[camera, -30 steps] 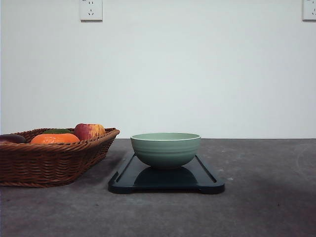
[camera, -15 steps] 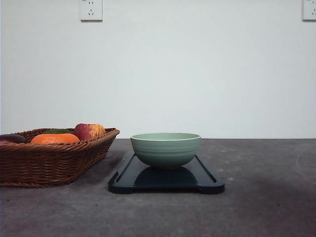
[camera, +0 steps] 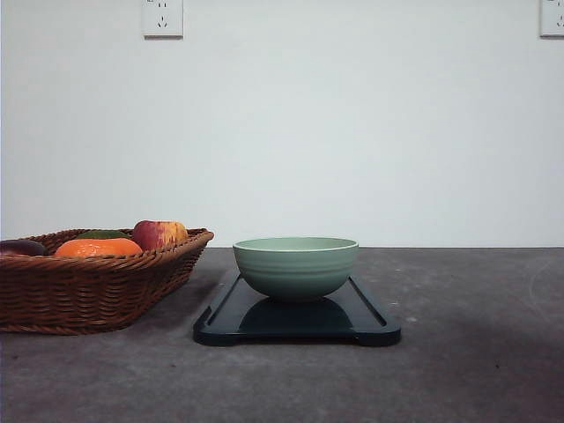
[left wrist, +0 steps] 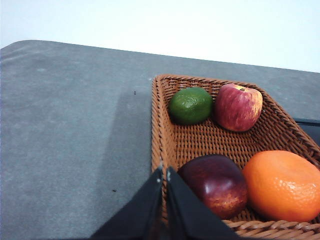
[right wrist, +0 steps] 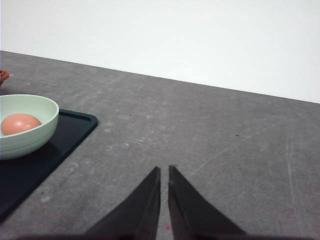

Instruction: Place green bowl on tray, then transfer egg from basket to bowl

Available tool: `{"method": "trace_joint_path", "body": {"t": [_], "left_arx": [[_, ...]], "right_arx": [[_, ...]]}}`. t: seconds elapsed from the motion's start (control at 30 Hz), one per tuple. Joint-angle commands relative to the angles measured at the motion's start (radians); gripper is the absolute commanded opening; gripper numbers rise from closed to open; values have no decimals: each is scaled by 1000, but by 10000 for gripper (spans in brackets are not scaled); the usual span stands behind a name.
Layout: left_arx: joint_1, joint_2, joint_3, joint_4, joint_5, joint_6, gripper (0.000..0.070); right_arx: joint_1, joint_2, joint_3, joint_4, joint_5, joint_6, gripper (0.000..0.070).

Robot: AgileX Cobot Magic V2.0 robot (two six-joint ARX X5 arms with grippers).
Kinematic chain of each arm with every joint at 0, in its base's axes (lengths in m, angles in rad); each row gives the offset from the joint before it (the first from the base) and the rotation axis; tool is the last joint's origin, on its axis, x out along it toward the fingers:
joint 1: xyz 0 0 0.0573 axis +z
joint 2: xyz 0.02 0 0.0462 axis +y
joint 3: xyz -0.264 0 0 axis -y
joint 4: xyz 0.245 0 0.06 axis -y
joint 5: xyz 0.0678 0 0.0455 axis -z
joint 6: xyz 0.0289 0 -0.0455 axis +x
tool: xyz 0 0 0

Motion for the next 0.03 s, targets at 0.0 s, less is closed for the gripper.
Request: {"method": "trace_joint_path", "body": {"t": [0.0], "left_arx": [[0, -2, -19, 11, 1, 0, 0]], "right_arx": [[1, -1, -4, 14, 0, 11, 21]]}}
